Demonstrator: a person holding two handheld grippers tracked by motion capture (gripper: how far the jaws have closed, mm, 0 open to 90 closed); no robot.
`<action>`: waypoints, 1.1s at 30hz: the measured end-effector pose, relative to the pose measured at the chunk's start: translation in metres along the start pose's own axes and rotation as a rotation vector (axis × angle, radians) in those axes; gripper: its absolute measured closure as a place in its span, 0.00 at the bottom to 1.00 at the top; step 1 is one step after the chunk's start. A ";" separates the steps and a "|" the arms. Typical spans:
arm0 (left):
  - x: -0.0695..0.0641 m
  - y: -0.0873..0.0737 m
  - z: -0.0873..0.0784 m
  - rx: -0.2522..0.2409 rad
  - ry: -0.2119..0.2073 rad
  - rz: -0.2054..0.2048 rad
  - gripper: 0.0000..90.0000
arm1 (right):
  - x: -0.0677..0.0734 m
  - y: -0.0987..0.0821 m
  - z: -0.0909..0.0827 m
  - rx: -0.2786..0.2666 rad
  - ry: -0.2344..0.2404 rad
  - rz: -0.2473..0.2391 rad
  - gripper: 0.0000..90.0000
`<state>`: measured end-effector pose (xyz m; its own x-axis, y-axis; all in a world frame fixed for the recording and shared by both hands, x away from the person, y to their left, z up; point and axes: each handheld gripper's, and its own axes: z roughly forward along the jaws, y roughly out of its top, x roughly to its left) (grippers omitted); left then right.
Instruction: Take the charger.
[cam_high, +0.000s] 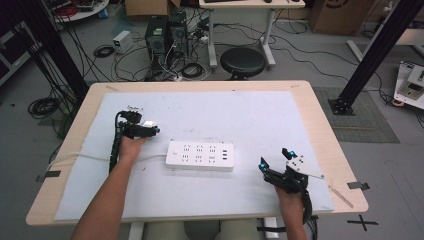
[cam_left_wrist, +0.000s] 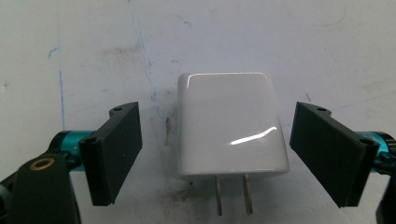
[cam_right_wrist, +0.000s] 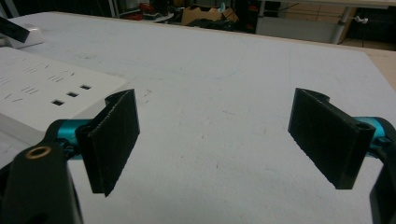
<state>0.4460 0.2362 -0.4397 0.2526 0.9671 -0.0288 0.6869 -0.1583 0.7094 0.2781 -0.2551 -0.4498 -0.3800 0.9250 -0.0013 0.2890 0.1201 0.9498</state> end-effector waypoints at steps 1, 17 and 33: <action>0.000 0.000 0.001 0.004 -0.001 -0.002 0.21 | 0.000 0.000 0.000 0.000 -0.001 0.000 0.19; 0.003 -0.002 0.003 0.017 -0.006 -0.012 0.30 | 0.000 0.000 0.000 0.000 -0.001 -0.002 0.19; -0.002 0.001 -0.012 -0.023 -0.050 0.034 0.47 | 0.000 0.000 0.001 0.005 0.006 -0.003 0.19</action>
<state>0.4384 0.2367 -0.4303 0.3095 0.9501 -0.0394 0.6619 -0.1855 0.7263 0.2791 -0.2550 -0.4499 -0.3862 0.9224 -0.0026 0.2919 0.1250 0.9482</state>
